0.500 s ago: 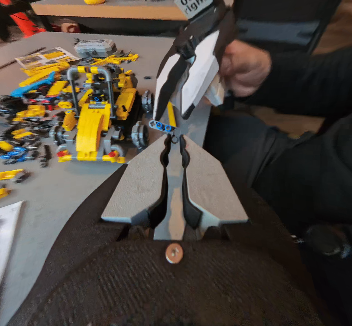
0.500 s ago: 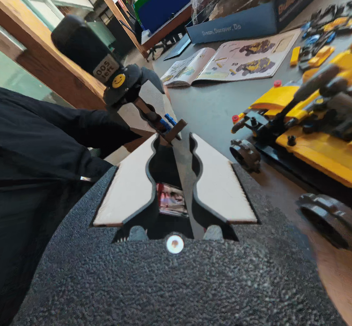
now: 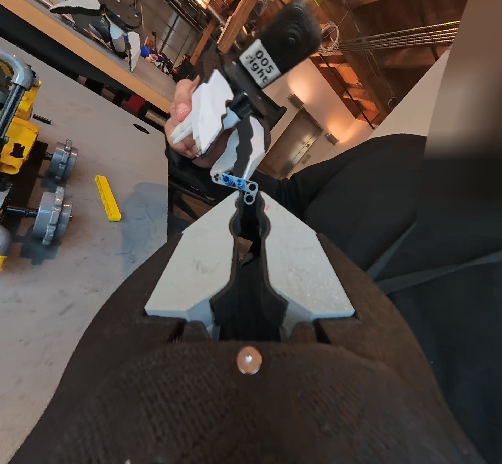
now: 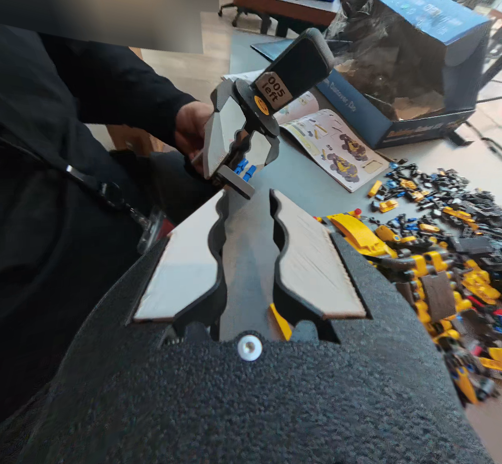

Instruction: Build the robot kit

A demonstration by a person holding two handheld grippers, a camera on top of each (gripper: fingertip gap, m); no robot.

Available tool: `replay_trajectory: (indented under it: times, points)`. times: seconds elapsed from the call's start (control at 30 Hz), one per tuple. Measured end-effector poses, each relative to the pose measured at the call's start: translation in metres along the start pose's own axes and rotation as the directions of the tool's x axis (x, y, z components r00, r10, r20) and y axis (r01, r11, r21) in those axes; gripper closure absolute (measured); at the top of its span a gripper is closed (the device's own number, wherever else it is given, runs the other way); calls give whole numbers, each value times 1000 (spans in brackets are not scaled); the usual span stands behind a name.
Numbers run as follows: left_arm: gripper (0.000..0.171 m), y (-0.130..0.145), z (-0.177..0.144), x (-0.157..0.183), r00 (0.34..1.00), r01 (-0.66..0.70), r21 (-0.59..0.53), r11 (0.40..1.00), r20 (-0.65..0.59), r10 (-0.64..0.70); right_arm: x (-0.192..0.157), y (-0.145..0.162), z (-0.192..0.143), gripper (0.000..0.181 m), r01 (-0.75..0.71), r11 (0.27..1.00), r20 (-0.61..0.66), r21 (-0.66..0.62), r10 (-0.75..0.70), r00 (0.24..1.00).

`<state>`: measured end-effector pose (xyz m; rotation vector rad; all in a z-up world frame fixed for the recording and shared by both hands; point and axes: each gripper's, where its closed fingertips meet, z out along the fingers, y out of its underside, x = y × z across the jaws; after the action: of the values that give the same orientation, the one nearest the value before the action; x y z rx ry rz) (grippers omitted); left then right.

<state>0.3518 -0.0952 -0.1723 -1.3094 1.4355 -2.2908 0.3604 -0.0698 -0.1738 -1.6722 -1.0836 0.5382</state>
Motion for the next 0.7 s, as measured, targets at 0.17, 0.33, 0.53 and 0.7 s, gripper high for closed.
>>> replay_trajectory:
  times: [0.17, 0.33, 0.53, 0.7]
  points:
    - [166, 2, -2, -7, 998, 54, -23, 998, 22, -53, 1, 6, 5, 160, 97, 994, -86, -60, -102, 991]
    - [166, 7, -2, -9, 987, 159, -40, 986, -13, -160, -2, 12, 8, 162, 182, 974, -120, -134, -198, 973]
    - [166, 3, -4, -5, 971, 229, -19, 973, -71, -229, 1, 16, 9, 162, 277, 930, -138, -243, -315, 939]
    - [166, 5, -5, -9, 947, 310, -27, 950, -80, -312, 1, 21, 17, 170, 340, 888, -142, -310, -397, 907]
